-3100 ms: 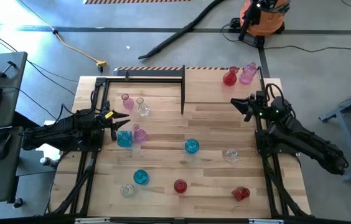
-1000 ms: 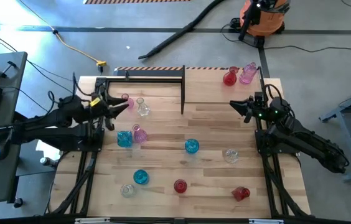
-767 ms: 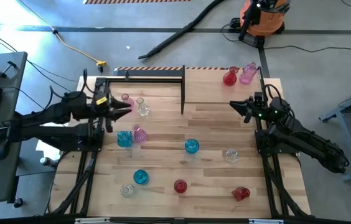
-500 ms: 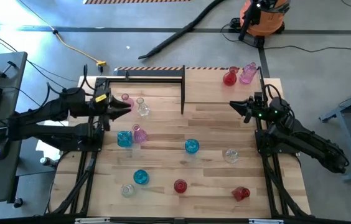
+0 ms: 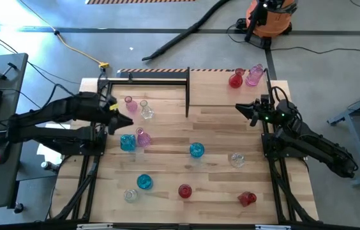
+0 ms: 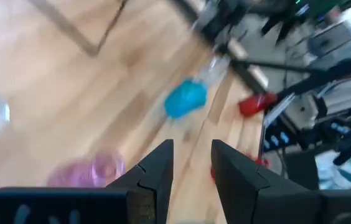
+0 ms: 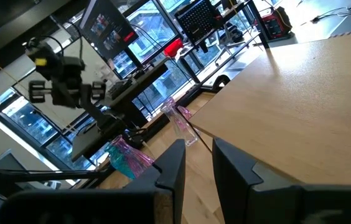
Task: Sort vases onto shelf
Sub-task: Put the top left blue vase on the shelf
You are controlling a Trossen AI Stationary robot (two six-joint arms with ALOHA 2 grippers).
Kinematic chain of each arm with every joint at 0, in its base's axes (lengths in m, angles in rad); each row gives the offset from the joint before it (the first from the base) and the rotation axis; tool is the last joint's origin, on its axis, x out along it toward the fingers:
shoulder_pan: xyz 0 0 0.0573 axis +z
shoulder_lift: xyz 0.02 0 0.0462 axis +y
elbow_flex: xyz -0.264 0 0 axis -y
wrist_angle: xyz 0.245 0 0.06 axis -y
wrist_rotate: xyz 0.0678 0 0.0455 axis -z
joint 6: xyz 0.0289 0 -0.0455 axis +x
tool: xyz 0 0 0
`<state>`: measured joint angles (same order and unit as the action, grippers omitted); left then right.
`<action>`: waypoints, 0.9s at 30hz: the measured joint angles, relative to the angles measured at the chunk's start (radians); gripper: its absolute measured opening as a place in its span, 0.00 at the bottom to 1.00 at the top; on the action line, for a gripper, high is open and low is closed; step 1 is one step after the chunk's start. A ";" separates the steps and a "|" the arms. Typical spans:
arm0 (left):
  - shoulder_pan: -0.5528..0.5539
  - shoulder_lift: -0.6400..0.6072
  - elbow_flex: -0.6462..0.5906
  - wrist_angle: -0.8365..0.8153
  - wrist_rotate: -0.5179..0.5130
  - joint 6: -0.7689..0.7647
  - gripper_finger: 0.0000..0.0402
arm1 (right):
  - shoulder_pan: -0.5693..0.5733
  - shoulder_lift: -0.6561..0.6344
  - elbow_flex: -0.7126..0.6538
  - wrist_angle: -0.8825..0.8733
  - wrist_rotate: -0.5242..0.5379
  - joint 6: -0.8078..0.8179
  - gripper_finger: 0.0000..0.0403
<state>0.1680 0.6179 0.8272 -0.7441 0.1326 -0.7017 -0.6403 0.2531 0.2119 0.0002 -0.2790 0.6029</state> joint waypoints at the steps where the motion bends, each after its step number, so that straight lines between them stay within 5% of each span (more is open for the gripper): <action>1: 0.000 0.007 0.000 -0.021 0.018 -0.018 0.25 | 0.000 0.000 0.000 0.000 0.000 0.000 0.15; 27: 0.000 0.145 0.000 -0.003 0.066 -0.072 0.25 | 0.000 0.000 0.000 -0.004 0.000 0.000 0.15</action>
<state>0.1684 0.7627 0.8268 -0.7475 0.1986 -0.7735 -0.6406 0.2535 0.2119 -0.0036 -0.2790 0.6027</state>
